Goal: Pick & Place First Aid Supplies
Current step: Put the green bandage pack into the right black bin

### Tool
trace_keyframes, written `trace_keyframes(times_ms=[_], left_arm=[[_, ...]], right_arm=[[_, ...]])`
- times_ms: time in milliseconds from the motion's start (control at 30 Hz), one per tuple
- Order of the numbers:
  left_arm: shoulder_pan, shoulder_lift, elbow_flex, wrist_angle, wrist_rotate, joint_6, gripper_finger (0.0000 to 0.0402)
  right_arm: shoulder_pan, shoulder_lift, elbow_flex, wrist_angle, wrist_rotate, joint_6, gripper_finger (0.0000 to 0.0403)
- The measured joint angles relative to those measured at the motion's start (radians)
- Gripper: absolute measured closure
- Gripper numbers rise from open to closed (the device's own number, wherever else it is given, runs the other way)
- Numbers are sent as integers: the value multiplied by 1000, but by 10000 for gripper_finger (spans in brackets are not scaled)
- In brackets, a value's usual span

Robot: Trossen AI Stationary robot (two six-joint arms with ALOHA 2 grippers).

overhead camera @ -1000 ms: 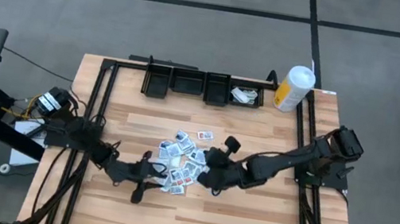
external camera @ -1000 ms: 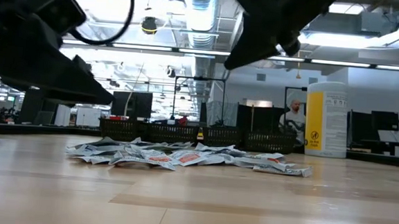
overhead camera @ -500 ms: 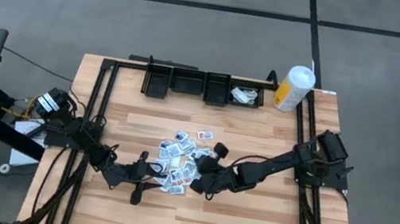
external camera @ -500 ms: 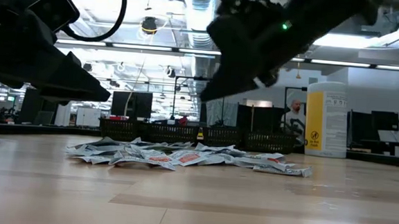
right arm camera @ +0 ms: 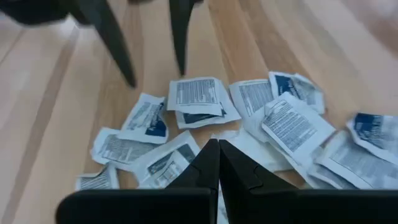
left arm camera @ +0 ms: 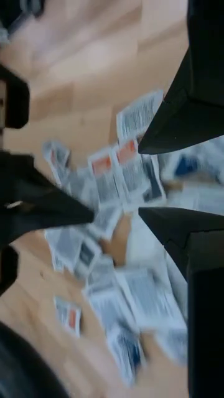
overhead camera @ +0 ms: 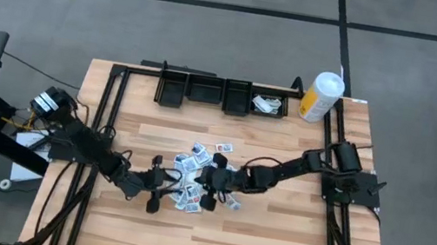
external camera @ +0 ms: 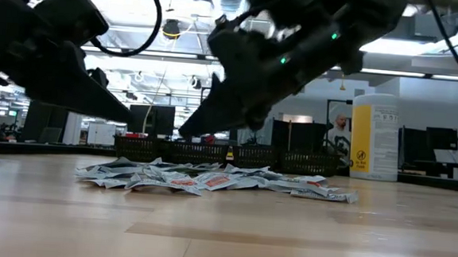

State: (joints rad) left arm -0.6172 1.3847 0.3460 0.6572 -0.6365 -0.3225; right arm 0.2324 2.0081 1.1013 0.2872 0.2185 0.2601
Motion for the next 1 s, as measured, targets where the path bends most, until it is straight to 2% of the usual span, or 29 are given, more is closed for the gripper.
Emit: trace_keyframes(times_ms=[100,233,467,1000], left_arm=[[27,-79,-6,-92,9,4,253],[59,-162,-46,-103,15,9,253],[92,-199,-100,-97,17,-21,253],[92,-176,-114,-76,16,-56,253]], right_arm=[[-26,26,19,1,-47,-31,399],[-59,58,54,-9,-112,-94,375],[-85,77,99,-31,-215,-172,328],[-80,92,101,-47,-174,-209,326]])
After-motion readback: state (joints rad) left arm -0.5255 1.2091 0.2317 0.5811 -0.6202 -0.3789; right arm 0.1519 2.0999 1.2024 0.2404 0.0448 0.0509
